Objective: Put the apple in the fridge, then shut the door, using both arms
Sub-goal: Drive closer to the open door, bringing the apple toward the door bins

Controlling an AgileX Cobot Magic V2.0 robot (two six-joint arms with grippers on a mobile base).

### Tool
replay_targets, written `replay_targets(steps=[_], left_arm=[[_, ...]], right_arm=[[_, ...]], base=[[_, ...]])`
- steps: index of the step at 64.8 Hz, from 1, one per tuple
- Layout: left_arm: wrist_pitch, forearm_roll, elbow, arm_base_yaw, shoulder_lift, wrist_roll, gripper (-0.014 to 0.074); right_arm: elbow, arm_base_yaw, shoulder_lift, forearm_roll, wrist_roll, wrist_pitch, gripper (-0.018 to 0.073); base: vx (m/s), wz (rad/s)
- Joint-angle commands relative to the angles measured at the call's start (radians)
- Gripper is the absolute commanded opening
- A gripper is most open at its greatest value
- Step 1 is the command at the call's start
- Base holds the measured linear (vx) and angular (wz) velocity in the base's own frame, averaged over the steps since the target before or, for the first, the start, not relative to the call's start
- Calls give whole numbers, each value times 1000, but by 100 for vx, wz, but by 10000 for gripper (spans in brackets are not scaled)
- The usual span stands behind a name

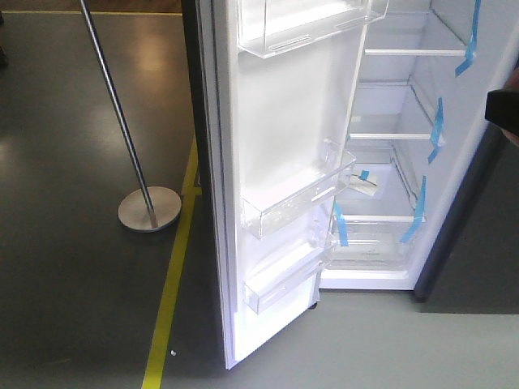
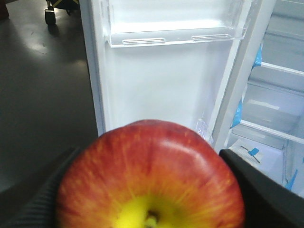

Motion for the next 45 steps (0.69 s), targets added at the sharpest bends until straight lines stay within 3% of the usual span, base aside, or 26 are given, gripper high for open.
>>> replay_targets(steps=[1,45], left_arm=[[-73,-9,-19,-6,-14,-5,-6],[-73,-9,-19,-6,-14,-5,-6]], right_arm=[[-27,-4,-8,43,-5,-68,60],[-27,-4,-8,43,-5,-69,60]], base=[[14,-3],[12,-6]])
